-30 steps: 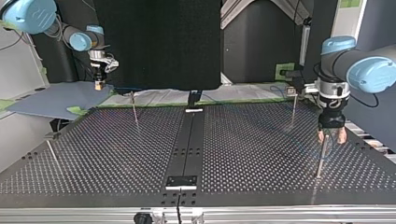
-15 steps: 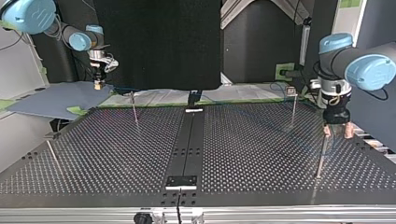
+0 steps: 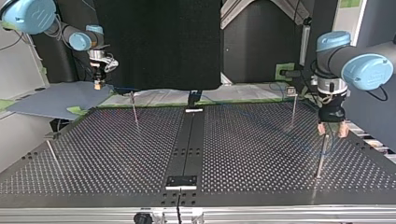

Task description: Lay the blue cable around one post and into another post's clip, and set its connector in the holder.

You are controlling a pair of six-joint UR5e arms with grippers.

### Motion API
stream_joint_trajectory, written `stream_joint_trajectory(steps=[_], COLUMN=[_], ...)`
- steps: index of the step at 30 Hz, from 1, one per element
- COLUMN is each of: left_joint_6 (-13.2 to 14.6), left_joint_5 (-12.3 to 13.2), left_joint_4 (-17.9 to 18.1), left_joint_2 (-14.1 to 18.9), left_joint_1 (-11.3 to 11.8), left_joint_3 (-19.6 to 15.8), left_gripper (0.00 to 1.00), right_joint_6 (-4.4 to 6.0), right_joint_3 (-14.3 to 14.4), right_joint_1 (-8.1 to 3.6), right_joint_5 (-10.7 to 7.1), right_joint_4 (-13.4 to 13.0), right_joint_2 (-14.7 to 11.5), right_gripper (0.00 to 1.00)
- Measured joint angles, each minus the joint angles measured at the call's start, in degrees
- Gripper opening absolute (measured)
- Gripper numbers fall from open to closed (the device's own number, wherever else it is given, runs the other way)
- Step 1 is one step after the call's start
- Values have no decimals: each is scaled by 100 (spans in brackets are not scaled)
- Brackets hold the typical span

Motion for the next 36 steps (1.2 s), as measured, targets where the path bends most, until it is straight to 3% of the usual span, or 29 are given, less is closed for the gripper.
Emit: stream_joint_trajectory(steps=[7, 16, 36], left_joint_6=[351, 822, 1837], left_joint_5=[327, 721, -84], left_joint_4=[116, 142, 182], left_joint_2=[87, 134, 385], left_joint_1=[-172, -189, -81], left_joint_3=[1, -4, -8], left_gripper=[100, 100, 100], right_joint_6=[-2, -7, -8], right_joint_3=[0, 0, 0], right_joint_1=[0, 2, 15], right_joint_5=[0, -11, -17], right_joint_4=[-5, -10, -7], right_joint_2=[4, 10, 25], right_gripper=[0, 0, 0])
